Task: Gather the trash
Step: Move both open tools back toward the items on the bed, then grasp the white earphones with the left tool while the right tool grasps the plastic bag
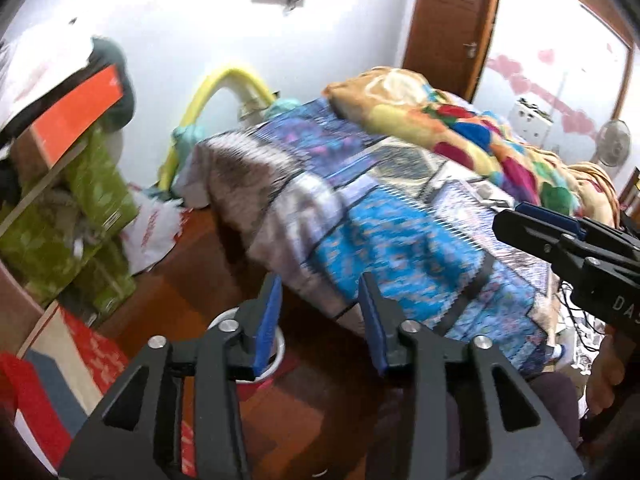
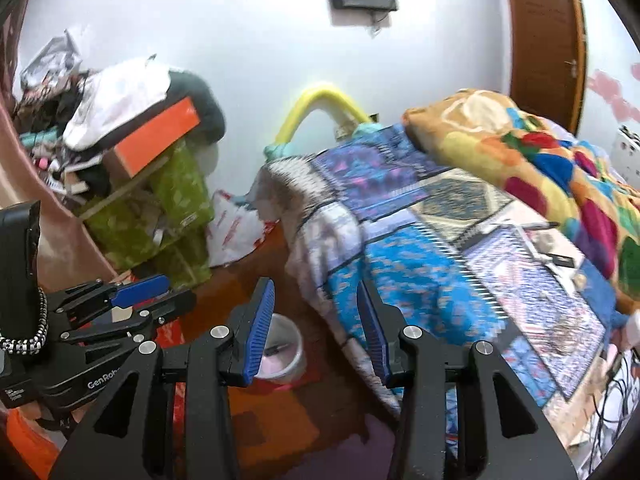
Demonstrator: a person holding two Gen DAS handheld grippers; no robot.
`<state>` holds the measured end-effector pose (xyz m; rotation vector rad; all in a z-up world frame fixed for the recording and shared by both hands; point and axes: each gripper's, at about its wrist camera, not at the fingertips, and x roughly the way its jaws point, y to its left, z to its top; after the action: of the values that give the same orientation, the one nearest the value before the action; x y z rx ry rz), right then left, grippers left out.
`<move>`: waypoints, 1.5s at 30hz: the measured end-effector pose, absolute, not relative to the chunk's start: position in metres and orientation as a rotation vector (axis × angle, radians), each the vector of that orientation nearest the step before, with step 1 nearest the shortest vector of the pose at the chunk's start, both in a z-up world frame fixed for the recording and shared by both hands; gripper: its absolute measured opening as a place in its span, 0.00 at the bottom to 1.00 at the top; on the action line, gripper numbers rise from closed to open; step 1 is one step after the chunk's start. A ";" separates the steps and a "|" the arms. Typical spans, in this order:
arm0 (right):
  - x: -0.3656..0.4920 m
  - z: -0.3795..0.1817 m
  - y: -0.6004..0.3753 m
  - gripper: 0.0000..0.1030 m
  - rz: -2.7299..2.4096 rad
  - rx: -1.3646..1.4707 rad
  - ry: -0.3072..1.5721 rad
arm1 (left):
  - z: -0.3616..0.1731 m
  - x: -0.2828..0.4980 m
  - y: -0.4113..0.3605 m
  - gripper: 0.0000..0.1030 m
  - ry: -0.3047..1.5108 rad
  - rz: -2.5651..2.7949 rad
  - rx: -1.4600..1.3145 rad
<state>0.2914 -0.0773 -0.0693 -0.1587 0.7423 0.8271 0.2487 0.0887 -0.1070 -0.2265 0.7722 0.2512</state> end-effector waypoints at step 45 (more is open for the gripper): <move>0.492 -0.198 -0.338 0.72 0.354 0.120 0.981 | -0.228 0.507 -0.159 0.60 1.020 -0.258 -0.100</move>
<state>0.4918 -0.3375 -0.1978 0.1196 0.9814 0.3536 0.5066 -0.1588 -0.2280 -0.1001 1.0200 -0.2582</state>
